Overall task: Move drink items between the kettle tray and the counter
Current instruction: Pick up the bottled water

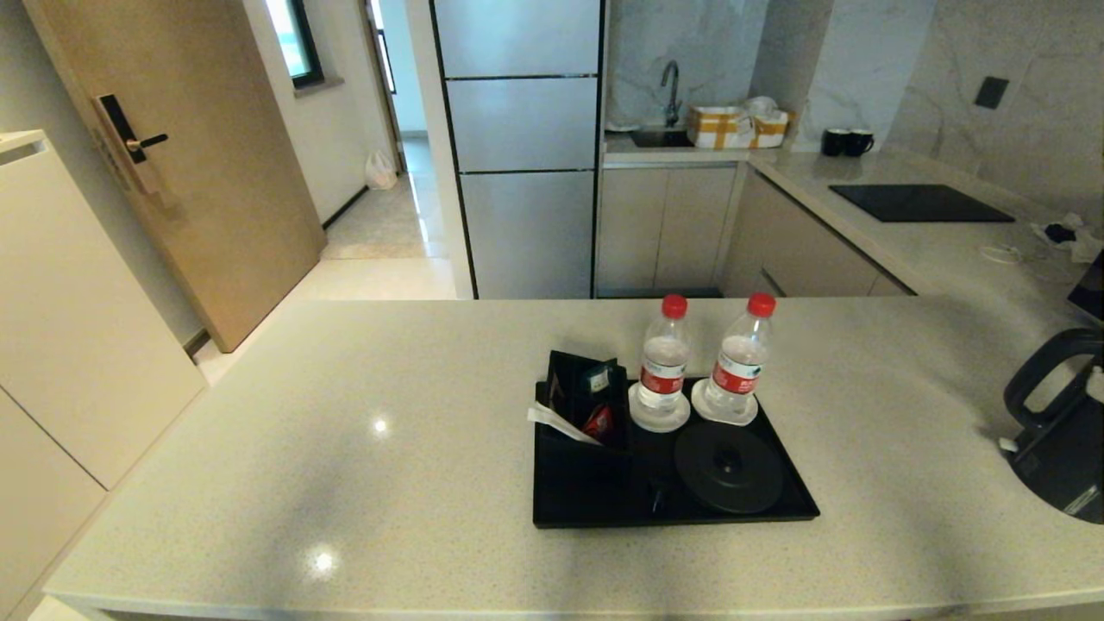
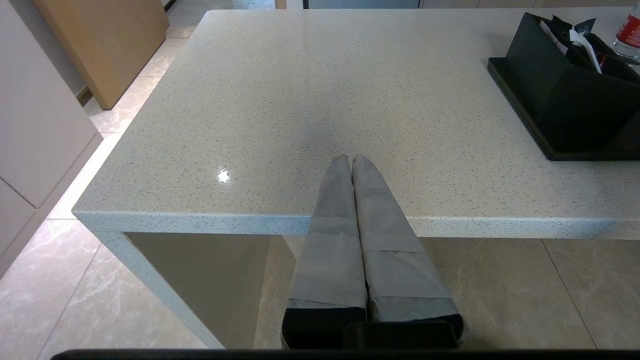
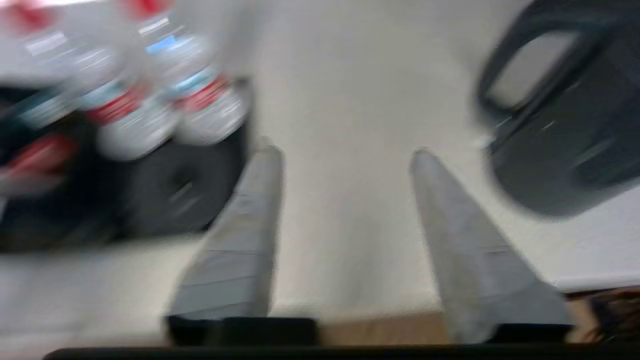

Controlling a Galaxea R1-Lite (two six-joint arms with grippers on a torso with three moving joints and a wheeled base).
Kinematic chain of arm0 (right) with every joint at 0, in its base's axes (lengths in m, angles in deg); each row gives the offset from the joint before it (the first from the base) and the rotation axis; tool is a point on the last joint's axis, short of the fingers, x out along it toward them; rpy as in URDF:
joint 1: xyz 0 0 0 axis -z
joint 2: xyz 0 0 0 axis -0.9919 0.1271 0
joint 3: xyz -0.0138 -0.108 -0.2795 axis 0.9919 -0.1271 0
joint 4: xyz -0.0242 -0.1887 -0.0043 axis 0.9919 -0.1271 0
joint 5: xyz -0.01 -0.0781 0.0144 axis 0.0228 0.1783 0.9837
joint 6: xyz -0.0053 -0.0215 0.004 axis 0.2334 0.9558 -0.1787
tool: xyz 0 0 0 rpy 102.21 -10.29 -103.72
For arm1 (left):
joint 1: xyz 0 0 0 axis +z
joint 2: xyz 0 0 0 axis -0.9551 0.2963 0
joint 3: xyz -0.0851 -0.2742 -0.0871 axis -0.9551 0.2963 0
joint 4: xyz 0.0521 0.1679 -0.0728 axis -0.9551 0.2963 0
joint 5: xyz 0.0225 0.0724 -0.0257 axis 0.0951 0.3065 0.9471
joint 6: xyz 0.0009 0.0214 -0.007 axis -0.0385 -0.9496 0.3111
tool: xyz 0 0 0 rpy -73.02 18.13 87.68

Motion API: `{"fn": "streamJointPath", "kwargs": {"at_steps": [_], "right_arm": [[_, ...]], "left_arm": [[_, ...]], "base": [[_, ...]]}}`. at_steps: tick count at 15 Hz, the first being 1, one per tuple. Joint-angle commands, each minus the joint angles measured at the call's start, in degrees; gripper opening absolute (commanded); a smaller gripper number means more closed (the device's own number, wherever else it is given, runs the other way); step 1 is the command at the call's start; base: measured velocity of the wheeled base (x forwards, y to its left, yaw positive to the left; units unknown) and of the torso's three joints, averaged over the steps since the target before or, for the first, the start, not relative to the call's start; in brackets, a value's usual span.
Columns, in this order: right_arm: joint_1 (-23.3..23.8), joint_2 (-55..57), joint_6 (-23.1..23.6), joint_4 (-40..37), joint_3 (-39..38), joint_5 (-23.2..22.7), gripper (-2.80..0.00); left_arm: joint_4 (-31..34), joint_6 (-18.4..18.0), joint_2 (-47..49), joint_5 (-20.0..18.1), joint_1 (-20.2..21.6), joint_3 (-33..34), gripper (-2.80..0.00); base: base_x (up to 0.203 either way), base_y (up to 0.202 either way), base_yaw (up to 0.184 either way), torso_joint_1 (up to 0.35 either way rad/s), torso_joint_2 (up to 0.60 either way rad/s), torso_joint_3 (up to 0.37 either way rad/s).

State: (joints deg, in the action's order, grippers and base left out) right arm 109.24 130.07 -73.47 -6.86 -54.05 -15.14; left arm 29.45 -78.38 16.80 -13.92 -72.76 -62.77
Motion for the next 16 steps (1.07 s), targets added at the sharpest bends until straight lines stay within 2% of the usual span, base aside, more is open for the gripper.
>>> {"fn": "streamJointPath", "kwargs": {"at_steps": [1,2,4,6,8,10,12,13,16], "right_arm": [[-0.01,-8.95,0.35,-13.82,4.44,-1.98,-2.8],[-0.11,-11.37,0.55,-16.43,5.7,-2.31,-2.8],[-0.53,-16.42,1.6,-27.54,11.7,-3.49,-2.8],[-0.72,-21.19,1.9,-39.45,18.01,-8.01,-2.8],[-0.86,-23.28,1.6,-47.29,23.92,-10.39,-2.8],[-2.21,-23.91,-0.47,-52.41,29.37,-10.78,-2.8],[-2.96,-22.6,-0.88,-53.28,30.11,-11.27,-2.8],[-3.77,-21.31,-0.87,-53.98,30.32,-12.7,-2.8],[-7.97,-14.49,-0.88,-57.34,29.86,-20.99,-2.8]], "left_arm": [[0.05,0.01,0.07,0.02,0.0,0.04,-2.8],[-0.03,0.01,0.07,0.02,0.0,-0.04,-2.8],[0.06,0.01,0.07,0.02,0.0,-0.04,-2.8],[-0.03,0.01,0.07,0.02,0.0,-0.04,-2.8],[-0.01,0.01,0.07,0.02,0.0,0.05,-2.8],[0.06,0.01,0.07,0.02,0.0,-0.04,-2.8],[0.06,0.01,0.07,0.02,0.0,-0.04,-2.8],[0.04,0.01,0.07,0.02,0.0,0.05,-2.8],[-0.03,0.01,0.07,0.02,0.0,0.05,-2.8]], "base": [[0.0,0.0,0.0,0.0,0.0,0.0],[0.0,0.0,0.0,0.0,0.0,0.0],[0.0,0.0,0.0,0.0,0.0,0.0],[0.0,0.0,0.0,0.0,0.0,0.0],[0.0,0.0,0.0,0.0,0.0,0.0],[0.0,0.0,0.0,0.0,0.0,0.0],[0.0,0.0,0.0,0.0,0.0,0.0],[0.0,0.0,0.0,0.0,0.0,0.0],[0.0,0.0,0.0,0.0,0.0,0.0]]}}
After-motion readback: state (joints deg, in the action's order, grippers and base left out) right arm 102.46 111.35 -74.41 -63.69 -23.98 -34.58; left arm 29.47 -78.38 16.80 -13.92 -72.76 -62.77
